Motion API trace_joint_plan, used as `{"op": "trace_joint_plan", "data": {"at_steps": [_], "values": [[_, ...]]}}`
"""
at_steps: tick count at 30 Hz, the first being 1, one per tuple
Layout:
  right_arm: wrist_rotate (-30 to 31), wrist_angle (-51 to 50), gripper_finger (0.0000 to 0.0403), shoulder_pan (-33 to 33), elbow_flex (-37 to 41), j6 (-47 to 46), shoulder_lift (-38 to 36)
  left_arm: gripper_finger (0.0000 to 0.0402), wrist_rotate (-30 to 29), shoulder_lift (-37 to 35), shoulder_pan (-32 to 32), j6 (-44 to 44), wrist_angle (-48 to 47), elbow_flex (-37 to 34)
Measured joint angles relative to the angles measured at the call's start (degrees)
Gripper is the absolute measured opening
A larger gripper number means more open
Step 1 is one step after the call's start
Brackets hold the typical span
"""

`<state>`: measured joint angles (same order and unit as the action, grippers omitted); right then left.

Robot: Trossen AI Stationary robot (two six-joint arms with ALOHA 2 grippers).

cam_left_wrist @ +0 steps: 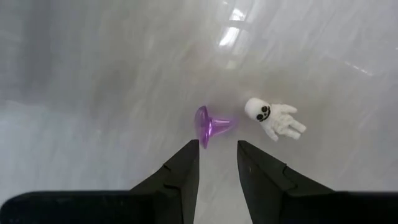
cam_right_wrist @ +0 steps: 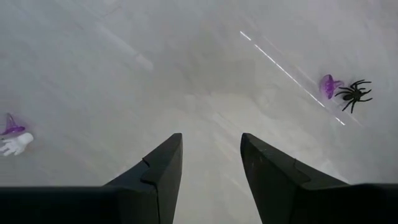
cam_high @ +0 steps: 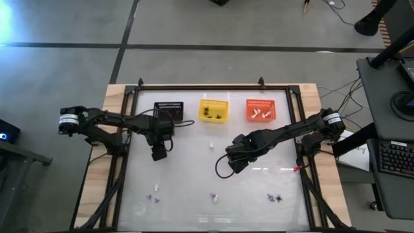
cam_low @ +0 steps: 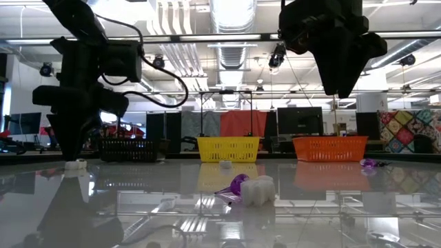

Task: Sort Halloween decoration
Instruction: Put the violet hat toy into the black bin

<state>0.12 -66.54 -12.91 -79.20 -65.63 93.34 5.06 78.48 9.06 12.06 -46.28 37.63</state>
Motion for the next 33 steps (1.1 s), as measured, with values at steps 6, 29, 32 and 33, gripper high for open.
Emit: {"op": "trace_joint_plan", "data": {"at_steps": [6,29,32,33], "values": [[0.0,0.1,0.0157,0.0,0.0,0.0,0.0,0.0091,-1.6,0.2,0.0,0.0,0.2,0.0],[0.0,1.1,0.0154,-0.9,0.0,0.1,0.0,0.0091,-2.4,0.2,0.0,0.2,2.8,-0.3],[0.0,1.1,0.0152,-1.4,0.0,0.0,0.0,0.0091,-2.0,0.2,0.0,0.2,2.8,-0.4],[0.0,1.2,0.0151,-1.6,0.0,-0.3,0.0,0.0091,-2.0,0.2,0.1,0.2,2.8,-0.5]]}}
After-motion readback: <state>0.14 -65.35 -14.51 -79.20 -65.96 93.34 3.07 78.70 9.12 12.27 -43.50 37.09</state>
